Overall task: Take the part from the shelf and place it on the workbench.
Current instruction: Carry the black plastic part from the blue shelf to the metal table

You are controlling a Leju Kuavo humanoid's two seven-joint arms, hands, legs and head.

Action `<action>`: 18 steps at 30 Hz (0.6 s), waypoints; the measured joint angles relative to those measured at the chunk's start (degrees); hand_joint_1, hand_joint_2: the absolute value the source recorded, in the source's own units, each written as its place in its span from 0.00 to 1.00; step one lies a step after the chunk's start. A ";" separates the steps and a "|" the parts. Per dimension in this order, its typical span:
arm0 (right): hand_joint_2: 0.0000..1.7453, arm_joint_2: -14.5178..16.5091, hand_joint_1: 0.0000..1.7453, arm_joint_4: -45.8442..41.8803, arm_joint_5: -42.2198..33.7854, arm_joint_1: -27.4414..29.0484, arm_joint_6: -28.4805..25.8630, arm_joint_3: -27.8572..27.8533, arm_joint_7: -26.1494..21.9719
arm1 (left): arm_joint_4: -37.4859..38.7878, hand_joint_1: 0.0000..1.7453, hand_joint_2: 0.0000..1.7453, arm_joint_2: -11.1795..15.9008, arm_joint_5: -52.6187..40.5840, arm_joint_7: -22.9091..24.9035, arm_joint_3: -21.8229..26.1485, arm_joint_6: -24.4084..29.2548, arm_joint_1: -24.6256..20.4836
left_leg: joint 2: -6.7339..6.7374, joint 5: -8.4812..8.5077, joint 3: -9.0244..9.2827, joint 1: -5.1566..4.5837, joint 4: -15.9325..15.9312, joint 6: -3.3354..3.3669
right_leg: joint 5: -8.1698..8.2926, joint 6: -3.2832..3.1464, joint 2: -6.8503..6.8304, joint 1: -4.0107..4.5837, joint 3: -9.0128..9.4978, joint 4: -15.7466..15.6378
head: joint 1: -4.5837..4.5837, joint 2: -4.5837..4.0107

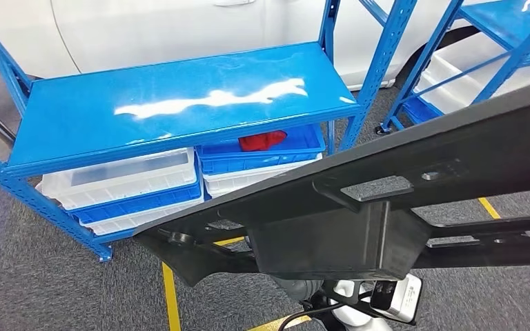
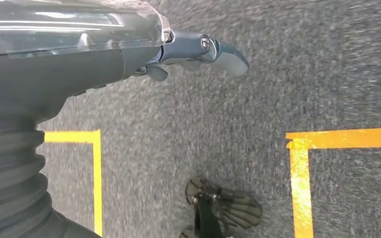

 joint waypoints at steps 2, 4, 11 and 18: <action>1.00 -0.22 1.00 -0.02 0.00 -0.13 0.01 -0.09 -0.01 | 0.00 0.00 1.00 0.01 0.00 0.04 0.01 0.00 0.15 | 1.38 -0.04 -0.17 -0.19 0.03 0.22 | -3.43 0.41 -1.15 -0.16 -3.83 7.98 | 0.00 0.00; 1.00 -0.51 1.00 -0.02 0.00 -0.10 0.01 -0.14 -0.01 | 0.00 0.00 1.00 0.02 0.00 0.07 0.01 0.00 0.16 | 2.72 -0.08 -0.19 -0.29 0.08 0.23 | -3.12 0.51 -1.43 -0.19 -4.71 9.98 | 0.00 0.00; 1.00 -0.90 1.00 -0.37 0.00 -0.37 0.01 -0.26 -0.01 | 0.01 0.00 1.00 -0.09 -0.02 0.07 0.01 0.00 -0.19 | 6.05 -0.43 0.50 -0.89 0.03 -1.04 | 3.74 -1.85 -4.56 0.87 3.51 -7.01 | 0.00 0.00; 1.00 -0.97 1.00 -0.63 -0.02 -0.53 0.03 -0.36 0.00 | 0.01 0.00 1.00 -0.14 -0.03 0.07 0.00 0.00 0.04 | 1.12 -8.74 -6.64 -0.40 16.50 -2.51 | 4.75 -3.23 -0.22 0.04 3.64 -7.82 | 0.00 0.00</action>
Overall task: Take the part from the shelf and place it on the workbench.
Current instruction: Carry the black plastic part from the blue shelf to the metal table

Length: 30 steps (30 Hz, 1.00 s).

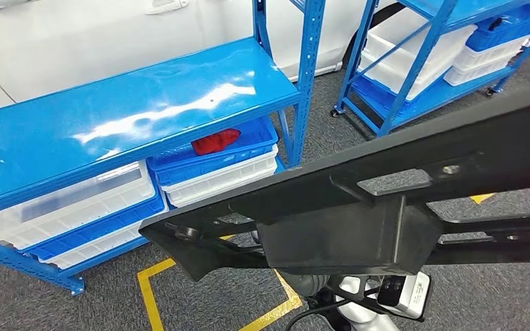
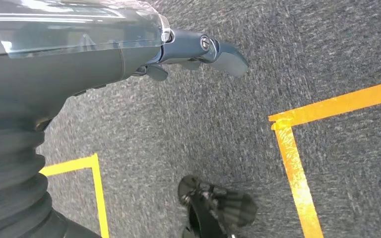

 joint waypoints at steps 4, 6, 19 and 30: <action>1.00 -0.04 1.00 0.00 0.00 0.01 0.00 0.01 0.02 | 0.00 0.00 1.00 0.03 0.02 0.00 0.00 0.00 0.08 | -2.01 6.44 4.01 0.40 -9.48 0.12 | -0.24 0.44 3.03 -0.04 0.03 0.65 | 0.00 0.00; 1.00 -0.04 1.00 -0.01 0.00 -0.04 0.00 0.01 0.02 | 0.00 0.00 1.00 0.05 0.01 0.02 0.00 0.00 0.10 | -4.29 8.18 6.44 0.61 -14.99 0.37 | -0.31 1.13 4.39 -0.05 -0.44 1.12 | 0.00 0.00; 1.00 -0.43 1.00 -0.16 0.02 -0.04 -0.01 -0.12 0.04 | 0.00 0.00 1.00 -0.06 -0.01 0.02 0.00 0.00 -0.07 | 3.21 8.19 7.11 0.29 -16.48 2.38 | -2.84 3.51 -2.90 -0.39 -4.51 8.93 | 0.01 0.00; 1.00 -0.43 1.00 -0.33 0.06 -0.12 -0.06 -0.16 0.01 | 0.00 0.00 1.00 -0.07 -0.02 0.01 0.00 0.00 -0.04 | 0.08 -0.18 1.12 0.32 -1.49 -0.23 | 0.05 0.08 -0.34 -0.08 -0.41 0.11 | 0.00 0.00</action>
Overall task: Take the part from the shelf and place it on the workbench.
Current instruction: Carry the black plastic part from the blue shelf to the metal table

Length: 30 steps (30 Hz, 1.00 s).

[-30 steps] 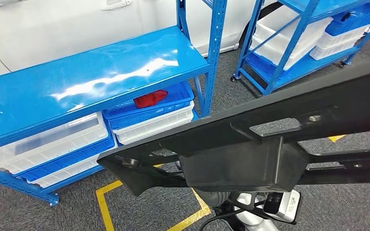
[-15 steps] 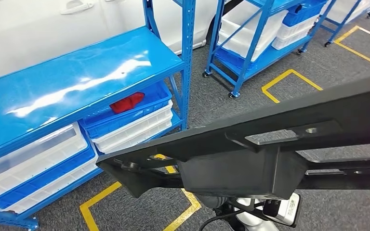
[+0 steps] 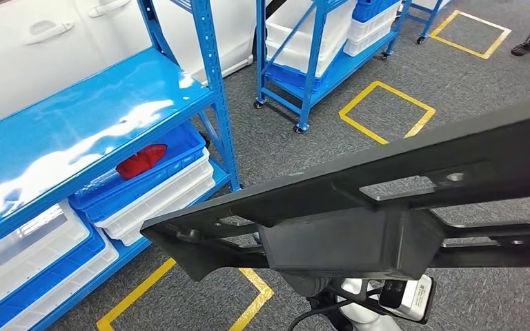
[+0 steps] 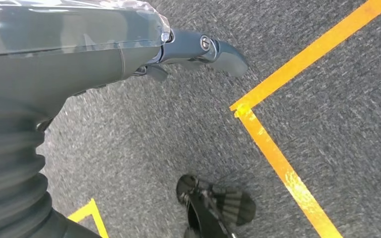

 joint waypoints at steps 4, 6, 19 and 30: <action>1.00 0.11 1.00 0.15 3.13 -0.18 -2.78 0.03 0.12 | 0.00 0.00 1.00 0.18 0.91 0.03 0.24 -0.48 0.27 | -1.51 5.56 2.02 0.21 -6.09 0.12 | -0.26 0.33 3.21 -0.04 0.09 0.57 | 0.00 0.00; 1.00 0.31 1.00 0.26 4.27 -0.60 -4.79 0.08 0.53 | -0.01 0.00 1.00 0.39 1.20 0.23 0.55 -0.71 0.32 | -4.27 8.09 4.86 0.50 -12.77 0.35 | -0.41 0.91 4.74 -0.04 -0.32 1.14 | 0.01 0.00; 1.00 0.56 1.00 2.01 4.06 -0.20 -10.87 0.17 0.60 | -0.04 0.00 1.00 1.80 -0.36 0.24 0.78 -1.47 0.53 | 2.97 7.92 6.18 -0.02 -14.79 2.60 | -3.02 3.14 -2.02 -0.40 -6.29 11.41 | 0.02 0.00; 1.00 1.09 1.00 2.52 4.20 0.49 -10.39 0.15 0.14 | -0.04 0.00 1.00 1.75 -0.77 0.34 0.54 -2.62 0.35 | 0.18 0.01 1.68 -0.07 -2.14 0.13 | 0.29 -0.18 -0.82 0.13 -0.96 0.28 | 0.00 0.00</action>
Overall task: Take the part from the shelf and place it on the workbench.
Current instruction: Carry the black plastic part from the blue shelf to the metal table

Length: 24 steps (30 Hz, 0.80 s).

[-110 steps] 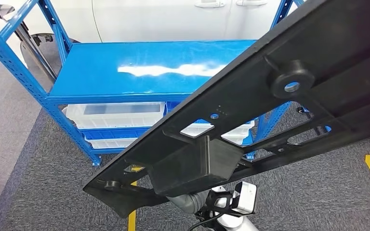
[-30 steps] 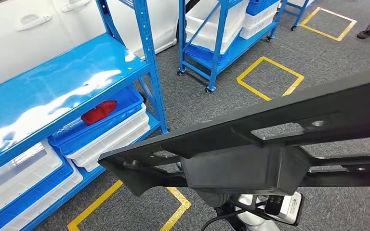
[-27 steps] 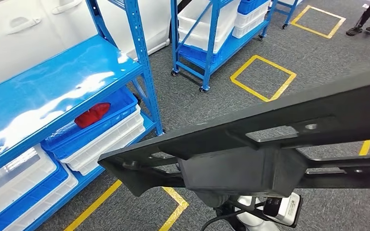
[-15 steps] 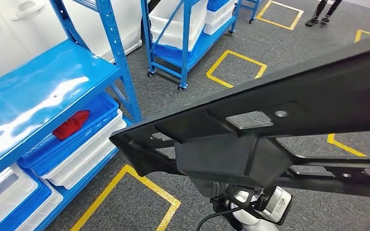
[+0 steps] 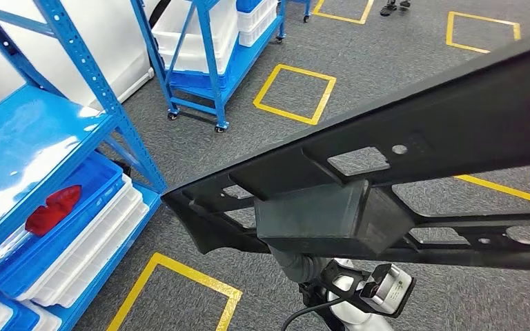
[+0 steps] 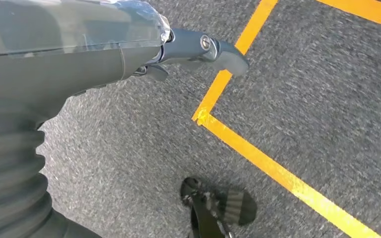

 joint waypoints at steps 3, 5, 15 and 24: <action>1.00 0.03 1.00 0.01 -0.06 0.17 0.29 0.00 0.04 | 0.00 0.00 1.00 -0.10 0.16 0.00 0.01 -0.02 0.19 | -0.50 1.36 -1.97 0.06 2.38 -0.09 | -0.10 0.09 2.63 0.00 0.19 0.22 | 0.00 0.00; 1.00 0.04 1.00 0.01 -0.06 0.18 0.32 0.00 0.05 | 0.00 0.00 1.00 -0.14 0.17 0.00 0.01 -0.04 0.14 | -2.32 5.95 1.08 0.35 -5.26 -0.04 | -0.40 0.47 4.23 -0.08 0.33 0.64 | 0.01 0.00; 1.00 -0.11 1.00 0.17 -0.14 0.00 2.92 -0.22 1.38 | -0.01 0.00 1.00 -0.61 0.06 1.31 0.05 0.87 0.03 | -0.92 8.16 4.13 0.31 -12.49 2.46 | -6.20 3.45 0.74 -0.21 -6.86 13.23 | 0.02 0.00; 1.00 0.34 1.00 2.71 0.31 -1.39 3.11 -0.17 2.19 | 0.00 0.00 1.00 -1.16 -0.88 0.97 0.03 -0.09 -0.40 | 4.35 7.16 5.21 -0.48 -12.63 1.39 | -0.38 1.25 -3.47 1.13 -0.83 1.15 | 0.02 0.00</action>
